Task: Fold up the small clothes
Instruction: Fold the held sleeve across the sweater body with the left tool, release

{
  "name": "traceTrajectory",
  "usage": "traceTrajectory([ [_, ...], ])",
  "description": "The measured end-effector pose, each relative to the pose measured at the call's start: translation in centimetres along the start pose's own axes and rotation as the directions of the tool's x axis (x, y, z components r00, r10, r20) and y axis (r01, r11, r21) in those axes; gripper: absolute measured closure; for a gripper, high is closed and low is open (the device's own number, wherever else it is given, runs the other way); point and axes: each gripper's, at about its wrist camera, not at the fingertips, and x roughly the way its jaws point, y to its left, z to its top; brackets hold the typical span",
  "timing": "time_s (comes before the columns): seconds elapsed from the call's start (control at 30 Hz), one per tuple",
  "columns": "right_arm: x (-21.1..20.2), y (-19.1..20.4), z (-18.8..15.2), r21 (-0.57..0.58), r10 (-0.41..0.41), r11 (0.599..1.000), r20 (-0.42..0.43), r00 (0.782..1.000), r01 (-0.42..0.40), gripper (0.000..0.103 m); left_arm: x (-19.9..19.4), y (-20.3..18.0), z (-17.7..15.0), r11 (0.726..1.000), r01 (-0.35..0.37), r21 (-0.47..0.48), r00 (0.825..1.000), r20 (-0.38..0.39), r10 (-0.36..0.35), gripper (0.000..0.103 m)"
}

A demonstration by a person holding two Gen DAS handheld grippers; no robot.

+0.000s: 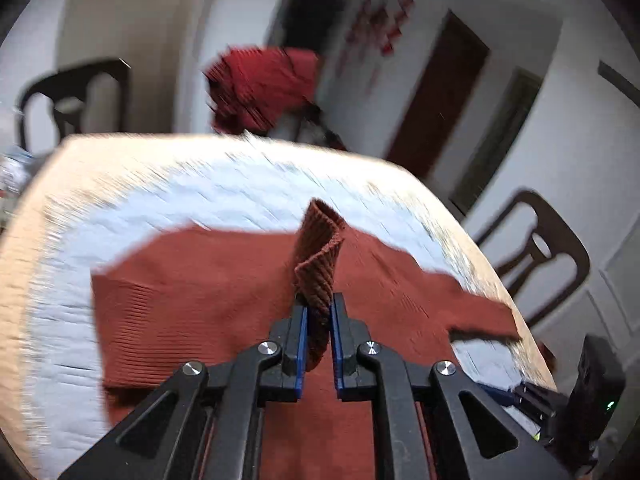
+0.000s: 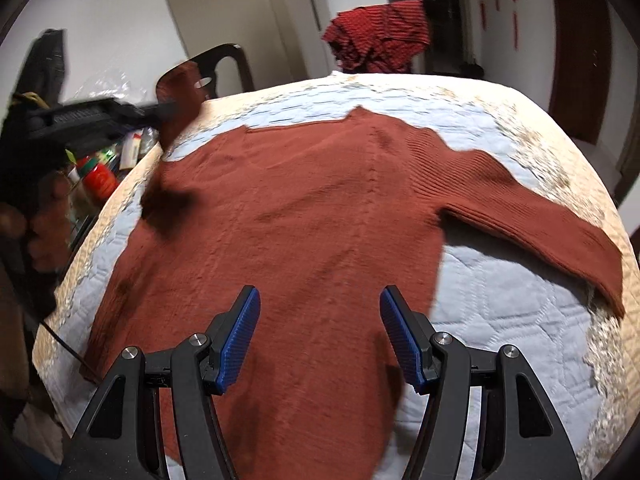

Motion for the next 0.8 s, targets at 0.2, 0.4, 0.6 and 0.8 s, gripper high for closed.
traceTrajectory([
  [0.2, -0.5, -1.1, 0.6, 0.039, 0.011, 0.999, 0.016, 1.0, -0.011, 0.04, -2.0, 1.9, -0.8, 0.999, 0.027, -0.039, 0.999, 0.043, -0.026, 0.049],
  [0.4, 1.4, -0.5, 2.8, 0.048, 0.092, 0.995, 0.011, 0.996, -0.092, 0.043, -4.5, 6.8, -1.3, 0.978, -0.199, -0.07, 0.976, 0.081, 0.204, 0.049],
  [0.6, 5.8, 0.3, 6.3, 0.03, 0.111, 0.994, -0.046, 0.993, -0.11, 0.052, -1.7, 11.6, -1.6, 0.949, -0.293, -0.118, 0.956, -0.013, 0.294, 0.049],
  [0.8, 10.0, -0.1, 7.8, 0.069, 0.107, 0.993, -0.128, 0.986, -0.098, 0.065, 1.9, 12.6, -1.0, 0.957, -0.273, -0.096, 0.961, -0.076, 0.266, 0.056],
])
